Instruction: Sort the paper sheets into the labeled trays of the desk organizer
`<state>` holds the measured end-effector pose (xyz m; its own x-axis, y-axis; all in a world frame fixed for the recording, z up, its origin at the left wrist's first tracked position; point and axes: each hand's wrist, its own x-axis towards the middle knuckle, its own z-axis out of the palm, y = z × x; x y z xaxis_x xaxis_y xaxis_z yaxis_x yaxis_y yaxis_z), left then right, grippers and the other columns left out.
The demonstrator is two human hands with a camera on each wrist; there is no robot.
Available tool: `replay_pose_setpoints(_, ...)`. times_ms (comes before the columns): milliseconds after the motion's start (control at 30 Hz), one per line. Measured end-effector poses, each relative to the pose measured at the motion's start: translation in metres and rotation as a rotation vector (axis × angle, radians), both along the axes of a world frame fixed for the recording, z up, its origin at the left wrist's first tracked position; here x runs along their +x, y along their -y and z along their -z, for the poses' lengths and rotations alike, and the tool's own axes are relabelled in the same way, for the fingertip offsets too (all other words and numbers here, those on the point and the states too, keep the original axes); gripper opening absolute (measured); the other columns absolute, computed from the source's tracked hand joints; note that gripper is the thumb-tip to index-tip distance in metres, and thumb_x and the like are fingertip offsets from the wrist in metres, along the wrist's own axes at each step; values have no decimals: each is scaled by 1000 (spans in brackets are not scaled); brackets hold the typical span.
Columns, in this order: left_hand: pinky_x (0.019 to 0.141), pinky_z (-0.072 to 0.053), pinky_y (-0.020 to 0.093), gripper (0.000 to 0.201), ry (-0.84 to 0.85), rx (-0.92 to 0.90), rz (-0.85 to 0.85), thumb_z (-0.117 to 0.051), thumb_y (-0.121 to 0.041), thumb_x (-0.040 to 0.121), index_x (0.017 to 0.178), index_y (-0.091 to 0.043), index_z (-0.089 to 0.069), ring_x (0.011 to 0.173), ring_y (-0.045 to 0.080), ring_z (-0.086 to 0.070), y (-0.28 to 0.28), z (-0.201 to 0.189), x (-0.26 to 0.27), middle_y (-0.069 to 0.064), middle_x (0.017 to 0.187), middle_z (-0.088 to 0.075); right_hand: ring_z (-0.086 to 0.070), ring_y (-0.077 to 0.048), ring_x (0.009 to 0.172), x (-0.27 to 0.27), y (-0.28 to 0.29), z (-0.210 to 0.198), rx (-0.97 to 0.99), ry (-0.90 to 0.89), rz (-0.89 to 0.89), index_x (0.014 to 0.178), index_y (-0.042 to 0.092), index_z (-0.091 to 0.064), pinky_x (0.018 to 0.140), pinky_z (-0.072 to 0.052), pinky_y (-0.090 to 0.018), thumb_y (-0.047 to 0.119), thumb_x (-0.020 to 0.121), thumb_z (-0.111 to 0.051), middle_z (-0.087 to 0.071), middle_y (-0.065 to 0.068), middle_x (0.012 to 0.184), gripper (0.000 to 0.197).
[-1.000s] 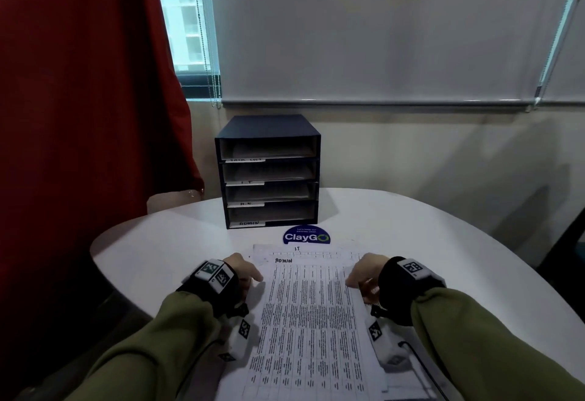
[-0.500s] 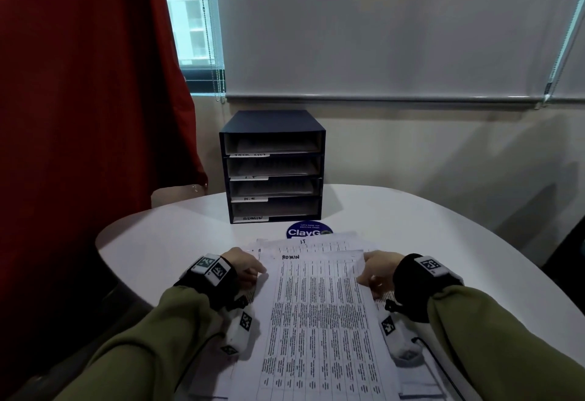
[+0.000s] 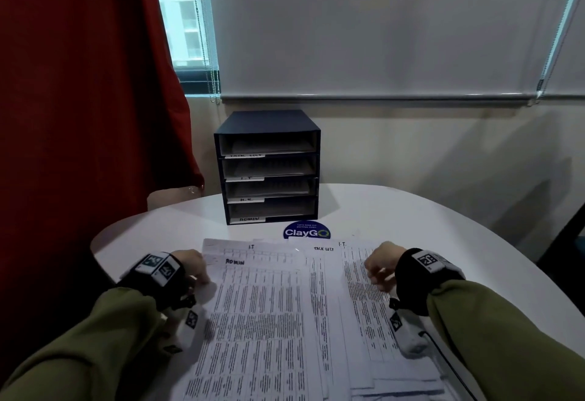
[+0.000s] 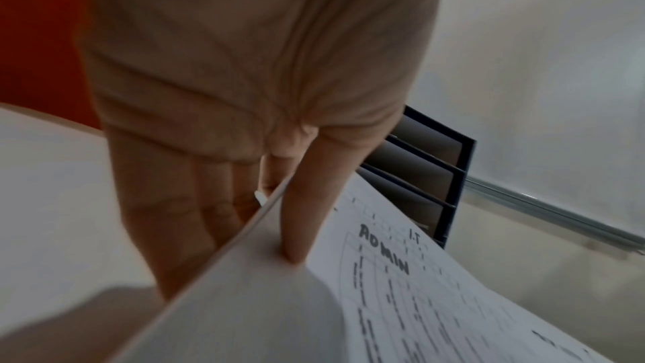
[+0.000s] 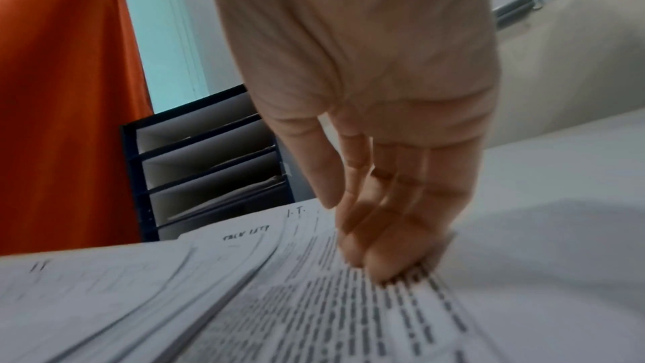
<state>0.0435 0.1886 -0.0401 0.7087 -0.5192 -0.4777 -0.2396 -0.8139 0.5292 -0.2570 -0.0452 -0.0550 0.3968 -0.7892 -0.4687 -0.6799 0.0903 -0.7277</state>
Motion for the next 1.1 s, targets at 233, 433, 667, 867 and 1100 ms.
replay_pose_setpoints(233,96,-50,50,21,-66,10,49,-63,6,80,100,1,-62,100,36,-65,-4,10,-5,21,99,-68,-44,-18,42,32,-21,3,93,77,36,82,7,-51,42,-38,-18,1,89,-48,-49,-9,60,9)
replay_pose_setpoints(433,98,-50,45,37,1,75,143,-69,-6,79,114,-2,-61,112,31,-62,-2,16,-11,17,118,-66,-55,-21,66,52,-23,2,-46,82,-62,83,13,-53,49,-51,-25,7,89,-50,-55,-9,83,9)
replay_pose_setpoints(667,99,-50,43,33,-58,61,125,-69,-6,77,109,-5,-65,108,30,-64,-1,19,-14,10,109,-70,-40,-22,52,52,-23,3,199,194,112,79,2,-48,49,-43,-28,-1,92,-40,-39,-11,63,15)
replay_pose_setpoints(867,94,-53,43,31,8,85,157,-71,-6,76,106,-5,-63,105,31,-65,5,22,-19,12,106,-70,-54,-27,60,59,-22,7,227,249,144,84,-1,-45,56,-57,-39,-7,90,-45,-40,-13,75,8)
replay_pose_setpoints(1100,95,-53,44,41,41,116,184,-73,-9,74,114,-7,-63,107,30,-64,6,24,-19,11,114,-68,-37,-16,31,64,-19,20,-10,69,0,56,0,-44,42,-33,-19,-14,78,-53,-42,-8,34,28)
